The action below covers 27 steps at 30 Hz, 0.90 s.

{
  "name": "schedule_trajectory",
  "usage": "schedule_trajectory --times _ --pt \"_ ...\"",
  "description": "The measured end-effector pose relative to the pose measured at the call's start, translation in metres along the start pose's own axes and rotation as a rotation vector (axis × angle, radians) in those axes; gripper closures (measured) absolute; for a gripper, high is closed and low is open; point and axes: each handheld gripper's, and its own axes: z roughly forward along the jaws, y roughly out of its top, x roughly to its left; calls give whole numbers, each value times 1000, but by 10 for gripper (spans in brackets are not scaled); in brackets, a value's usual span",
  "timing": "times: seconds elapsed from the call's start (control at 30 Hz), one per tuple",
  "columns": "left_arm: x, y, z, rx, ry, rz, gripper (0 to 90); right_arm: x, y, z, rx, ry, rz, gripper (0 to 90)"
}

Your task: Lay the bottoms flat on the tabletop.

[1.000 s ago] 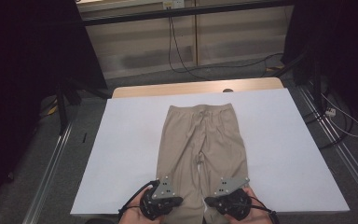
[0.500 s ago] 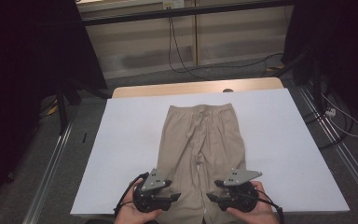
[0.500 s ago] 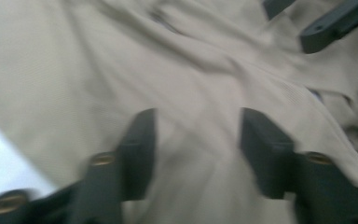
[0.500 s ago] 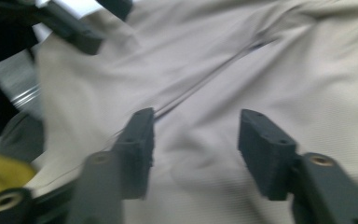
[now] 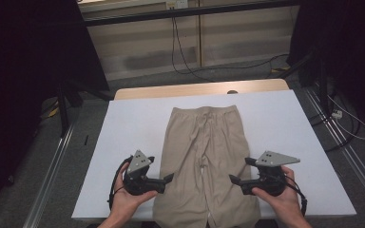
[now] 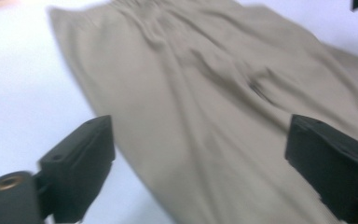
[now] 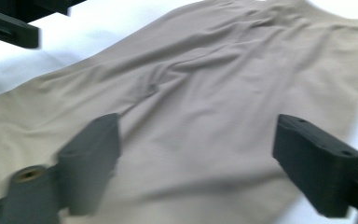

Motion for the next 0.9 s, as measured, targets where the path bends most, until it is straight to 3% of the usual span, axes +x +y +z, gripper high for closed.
schedule_trajectory --times 0.13,0.2,0.3,0.37,0.47,0.63,0.73,0.8,0.9 --pt "8 0 0 -19 31 -22 66 -17 0 -11 -40 -39 14 65" --pt "12 -2 -3 -30 15 -42 66 -24 -1 -15 -54 -61 28 64" --pt "17 -7 -9 -41 13 -24 66 -32 -3 -22 -51 -110 33 66" --pt "20 -11 -13 -39 30 -41 66 -37 -7 -27 -56 -144 29 70" --pt "24 -17 -17 -45 43 -36 63 -44 -15 -32 -61 -181 57 75" --pt "27 -21 -25 -59 70 -28 63 -52 -26 -39 -66 -235 78 93" --pt "31 -22 -30 -87 82 -53 63 -55 -34 -43 -83 -254 84 90" --pt "34 -22 -31 -92 93 -49 63 -55 -36 -41 -82 -265 87 91" --pt "35 -23 -30 -91 99 -44 62 -53 -32 -40 -134 -272 92 90"
